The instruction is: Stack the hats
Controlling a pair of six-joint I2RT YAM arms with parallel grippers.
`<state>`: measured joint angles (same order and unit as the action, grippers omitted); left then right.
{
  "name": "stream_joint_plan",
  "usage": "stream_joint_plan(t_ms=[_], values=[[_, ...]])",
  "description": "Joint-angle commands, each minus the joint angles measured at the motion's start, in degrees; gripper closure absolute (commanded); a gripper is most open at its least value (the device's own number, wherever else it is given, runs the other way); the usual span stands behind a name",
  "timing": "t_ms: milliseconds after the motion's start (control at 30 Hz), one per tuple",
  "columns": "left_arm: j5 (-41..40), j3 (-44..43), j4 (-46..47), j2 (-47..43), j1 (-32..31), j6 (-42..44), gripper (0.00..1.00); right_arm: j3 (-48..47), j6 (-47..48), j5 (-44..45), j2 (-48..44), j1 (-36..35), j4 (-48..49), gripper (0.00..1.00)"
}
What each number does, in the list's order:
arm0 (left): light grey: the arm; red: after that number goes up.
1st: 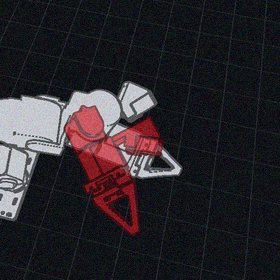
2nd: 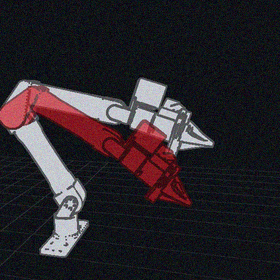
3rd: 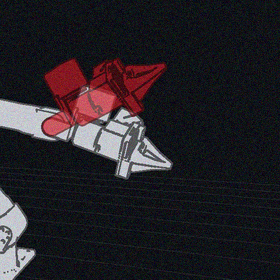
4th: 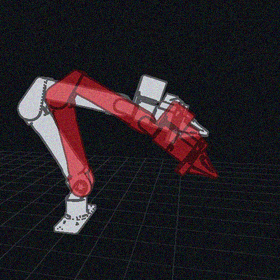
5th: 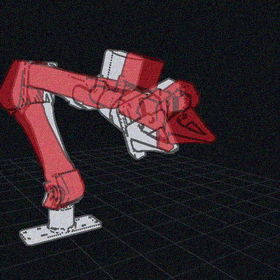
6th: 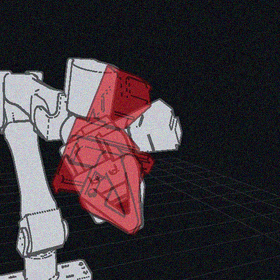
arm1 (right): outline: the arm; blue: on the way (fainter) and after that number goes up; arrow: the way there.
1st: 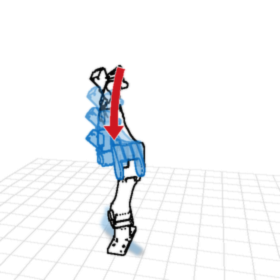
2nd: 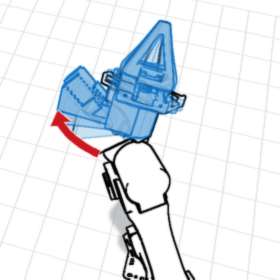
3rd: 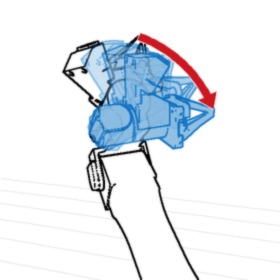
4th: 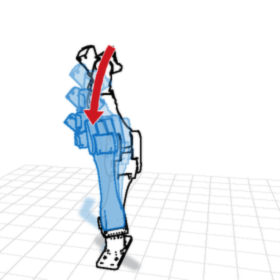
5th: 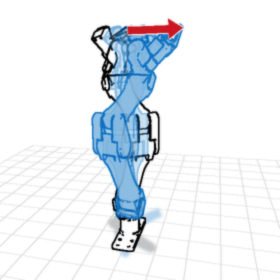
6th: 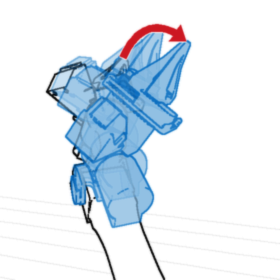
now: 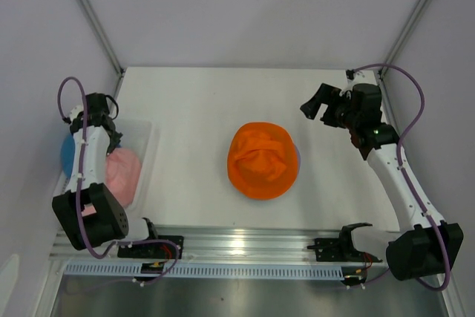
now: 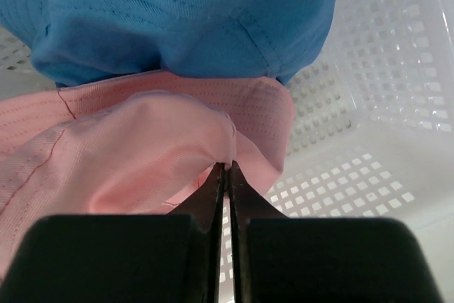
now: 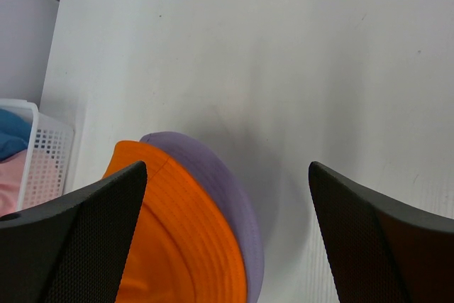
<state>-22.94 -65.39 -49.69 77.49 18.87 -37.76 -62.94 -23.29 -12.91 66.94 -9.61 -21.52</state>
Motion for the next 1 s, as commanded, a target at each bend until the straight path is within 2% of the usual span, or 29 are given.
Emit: stream_joint_plan(t_ms=[0,67,167,200,367,400,533,633,767,967], values=[[0.8,-3.2,-0.2,-1.9,-0.2,2.1,0.99,-0.3,0.0,1.0,-1.5,0.5,2.0,0.0],[1.5,-5.7,-1.4,-4.3,-2.4,4.8,0.99,-0.7,-0.9,0.6,-1.7,1.0,1.7,0.0],[-0.3,-11.8,-4.7,-7.6,-9.5,9.3,0.99,-1.1,-3.0,-1.1,-2.5,1.8,1.7,0.0],[-0.3,-16.6,-7.1,-8.2,-11.4,10.1,0.99,-1.2,-3.4,-1.7,-2.8,2.3,1.7,0.0],[3.2,-27.3,-14.5,-11.0,-23.9,13.3,0.99,-2.7,-6.2,-2.9,-6.2,2.7,0.5,0.01],[4.0,-27.9,-15.0,-11.3,-24.9,13.8,0.99,-3.0,-6.6,-3.7,-7.0,2.8,0.6,0.0],[15.7,-30.3,-15.9,-12.2,-28.3,13.6,0.99,-2.3,-9.7,-7.4,-11.1,2.8,3.4,0.0],[20.5,-33.2,-16.0,-11.9,-32.3,13.8,0.99,-0.6,-13.6,-10.6,-14.3,2.8,7.4,0.0],[22.5,-37.1,-15.9,-10.3,-39.1,13.7,0.99,-0.2,-16.5,-17.2,-16.5,2.5,10.6,0.02],[24.1,-37.1,-11.6,-8.8,-48.1,11.0,0.99,-0.3,-21.0,-19.2,-18.0,-0.1,11.1,0.02]])
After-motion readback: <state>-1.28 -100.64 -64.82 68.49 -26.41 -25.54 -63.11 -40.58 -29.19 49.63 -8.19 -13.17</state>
